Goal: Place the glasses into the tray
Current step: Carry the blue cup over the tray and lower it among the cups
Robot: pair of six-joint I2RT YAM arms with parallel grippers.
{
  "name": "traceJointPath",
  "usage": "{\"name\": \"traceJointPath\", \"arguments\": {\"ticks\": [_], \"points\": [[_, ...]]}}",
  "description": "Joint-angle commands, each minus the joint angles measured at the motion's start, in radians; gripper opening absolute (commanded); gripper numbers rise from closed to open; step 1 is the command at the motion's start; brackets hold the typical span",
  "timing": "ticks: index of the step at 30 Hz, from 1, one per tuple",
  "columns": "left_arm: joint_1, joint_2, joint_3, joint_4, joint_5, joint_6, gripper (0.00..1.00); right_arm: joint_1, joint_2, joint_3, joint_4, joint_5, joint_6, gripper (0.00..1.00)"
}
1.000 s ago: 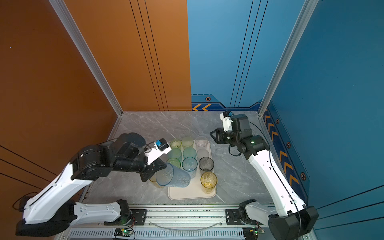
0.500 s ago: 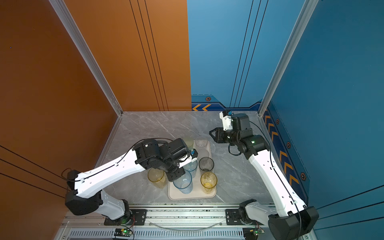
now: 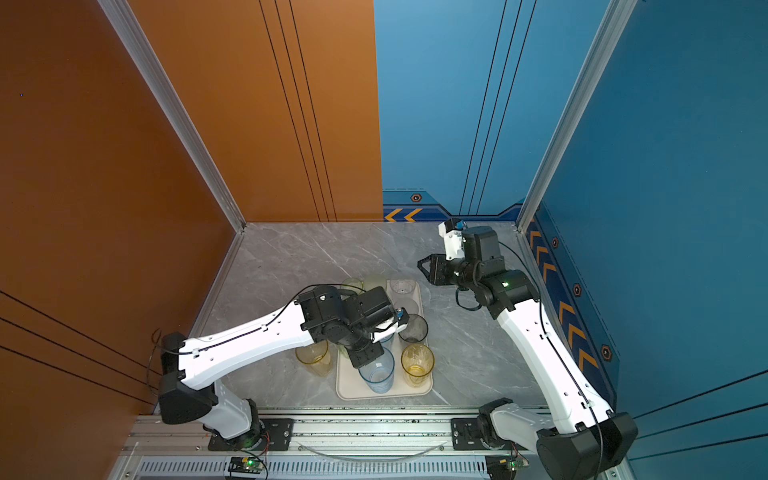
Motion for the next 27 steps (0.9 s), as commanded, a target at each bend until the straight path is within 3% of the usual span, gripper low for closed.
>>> {"name": "traceJointPath", "arguments": {"ticks": [1,9,27], "points": [[0.015,0.008,-0.033,0.052,0.035,-0.024,0.00,0.005,-0.003,-0.001,0.029,-0.016,0.007,0.37],[0.043,0.016,-0.098,0.112,0.018,-0.044,0.00,0.006,0.007,-0.004,0.032,-0.016,0.008,0.37],[0.052,0.073,-0.072,0.113,-0.043,-0.026,0.00,0.008,0.044,0.000,0.035,-0.025,-0.004,0.37]]}}
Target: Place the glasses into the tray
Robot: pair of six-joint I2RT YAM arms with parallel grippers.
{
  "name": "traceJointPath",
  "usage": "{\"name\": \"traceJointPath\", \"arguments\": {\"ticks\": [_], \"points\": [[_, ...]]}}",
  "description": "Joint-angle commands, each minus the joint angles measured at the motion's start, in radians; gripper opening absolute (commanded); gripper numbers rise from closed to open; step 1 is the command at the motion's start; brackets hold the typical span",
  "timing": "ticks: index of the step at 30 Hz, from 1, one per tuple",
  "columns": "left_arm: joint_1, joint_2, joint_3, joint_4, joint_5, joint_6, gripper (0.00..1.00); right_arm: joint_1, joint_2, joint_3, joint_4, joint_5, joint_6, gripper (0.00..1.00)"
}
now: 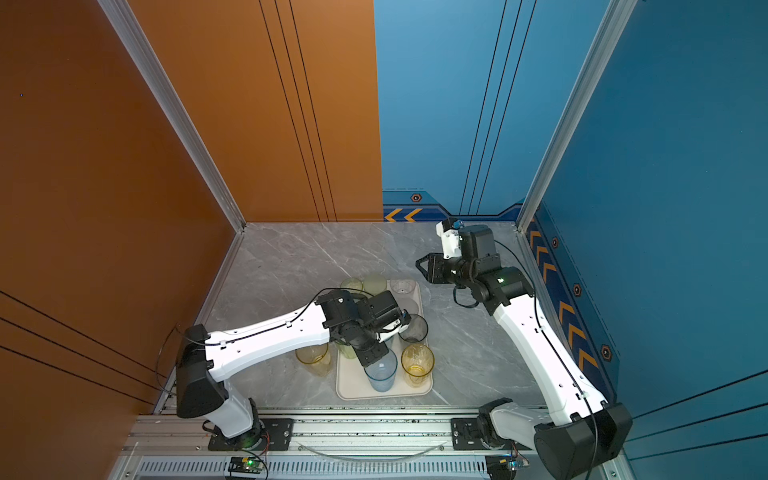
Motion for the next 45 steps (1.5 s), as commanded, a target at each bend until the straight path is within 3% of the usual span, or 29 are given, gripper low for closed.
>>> {"name": "traceJointPath", "arguments": {"ticks": [1,45], "points": [[0.011,0.011,0.019,0.006,-0.027,-0.001,0.00,0.007,0.012,-0.001,0.019,-0.022,-0.004,0.37],[0.023,0.033,-0.062,0.085,0.019,-0.013,0.02,0.013,0.050,0.008,0.022,-0.028,-0.002,0.37]]}}
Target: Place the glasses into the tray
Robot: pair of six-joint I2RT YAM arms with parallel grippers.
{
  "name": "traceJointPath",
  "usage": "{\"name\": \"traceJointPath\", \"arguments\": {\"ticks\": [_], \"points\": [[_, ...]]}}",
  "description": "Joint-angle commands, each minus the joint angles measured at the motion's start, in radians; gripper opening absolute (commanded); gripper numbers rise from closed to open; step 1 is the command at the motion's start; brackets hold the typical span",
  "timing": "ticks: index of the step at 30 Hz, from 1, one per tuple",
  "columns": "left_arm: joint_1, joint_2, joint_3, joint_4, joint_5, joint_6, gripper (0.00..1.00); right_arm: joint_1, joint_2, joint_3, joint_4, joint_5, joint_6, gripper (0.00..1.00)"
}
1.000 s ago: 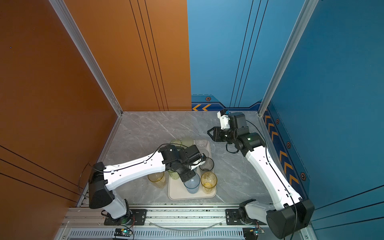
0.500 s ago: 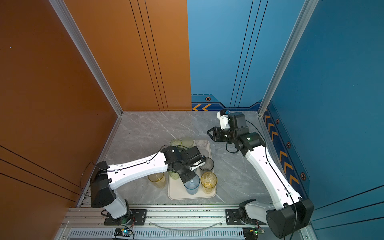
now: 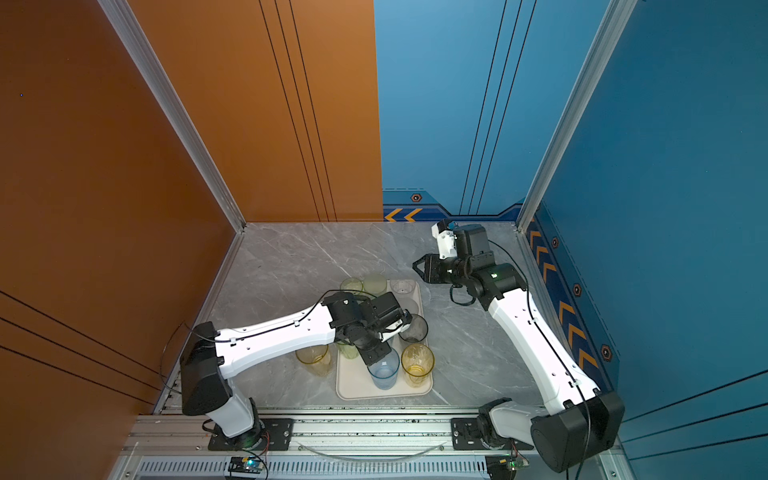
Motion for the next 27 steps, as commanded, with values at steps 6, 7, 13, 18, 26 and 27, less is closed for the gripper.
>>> {"name": "traceJointPath", "arguments": {"ticks": [6,7,13,18,26,27], "points": [[0.009,0.007,-0.015,0.004,0.016,-0.011,0.05,0.008,0.009,0.009,0.022,-0.009,-0.001,0.37],[0.009,0.007,-0.015,0.004,0.014,-0.012,0.05,0.010,0.009,0.011,0.023,-0.009,-0.001,0.37],[0.010,-0.001,-0.013,0.005,0.014,-0.015,0.08,0.012,0.014,0.015,0.022,-0.009,-0.001,0.37],[0.009,-0.005,-0.014,0.003,0.013,-0.016,0.09,0.015,0.017,0.017,0.022,-0.010,-0.001,0.37],[0.009,-0.022,-0.012,0.002,0.002,-0.021,0.18,0.018,0.022,0.023,0.022,-0.012,-0.002,0.37],[0.009,-0.024,-0.012,0.003,0.002,-0.021,0.19,0.018,0.023,0.022,0.022,-0.012,-0.002,0.37]]}}
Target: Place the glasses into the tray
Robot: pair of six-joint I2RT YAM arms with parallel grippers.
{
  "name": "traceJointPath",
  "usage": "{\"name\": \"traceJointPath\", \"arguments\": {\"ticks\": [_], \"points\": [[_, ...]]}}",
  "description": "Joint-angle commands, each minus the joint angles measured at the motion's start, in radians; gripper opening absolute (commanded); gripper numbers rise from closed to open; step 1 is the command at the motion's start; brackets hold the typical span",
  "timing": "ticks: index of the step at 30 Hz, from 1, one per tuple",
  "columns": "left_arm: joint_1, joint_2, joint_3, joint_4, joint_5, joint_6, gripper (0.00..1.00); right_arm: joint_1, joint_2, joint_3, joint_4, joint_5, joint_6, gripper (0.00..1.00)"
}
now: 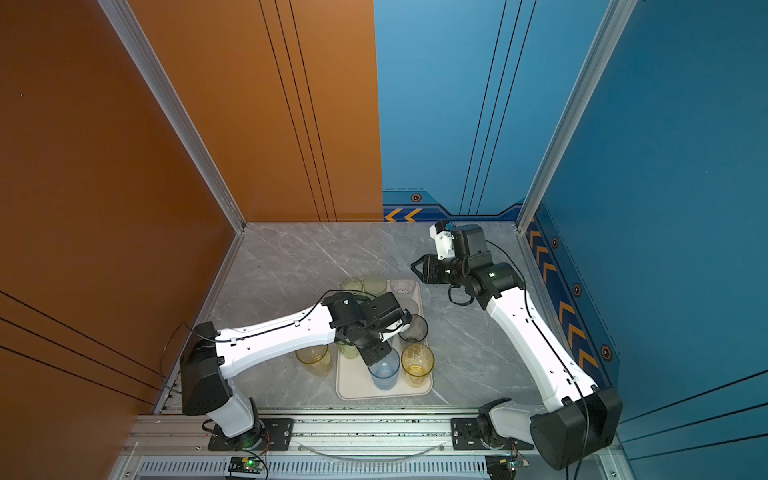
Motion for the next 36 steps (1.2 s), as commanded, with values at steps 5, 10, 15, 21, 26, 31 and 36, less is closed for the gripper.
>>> {"name": "traceJointPath", "arguments": {"ticks": [5,10,15,21,26,31,36], "points": [[0.008,-0.037,-0.011,-0.002,-0.003,-0.007,0.19,0.009,0.017,0.023,0.022,-0.013,-0.002,0.37],[0.007,-0.057,-0.011,-0.002,-0.001,-0.010,0.19,0.010,0.019,0.024,0.023,-0.013,-0.002,0.37],[0.004,-0.079,-0.008,-0.002,0.012,-0.009,0.19,0.012,0.020,0.025,0.022,-0.013,-0.002,0.37],[0.001,-0.118,-0.014,-0.001,0.035,-0.010,0.19,0.018,0.023,0.024,0.019,-0.013,-0.002,0.37],[0.014,-0.179,-0.021,-0.001,0.028,-0.011,0.18,0.022,0.026,0.024,0.019,-0.013,-0.002,0.37],[0.074,-0.262,-0.050,0.015,0.000,-0.016,0.18,0.026,0.032,0.027,0.019,-0.013,-0.004,0.37],[0.189,-0.360,-0.127,0.087,-0.003,-0.039,0.18,0.038,0.043,0.031,0.016,-0.012,-0.009,0.37]]}}
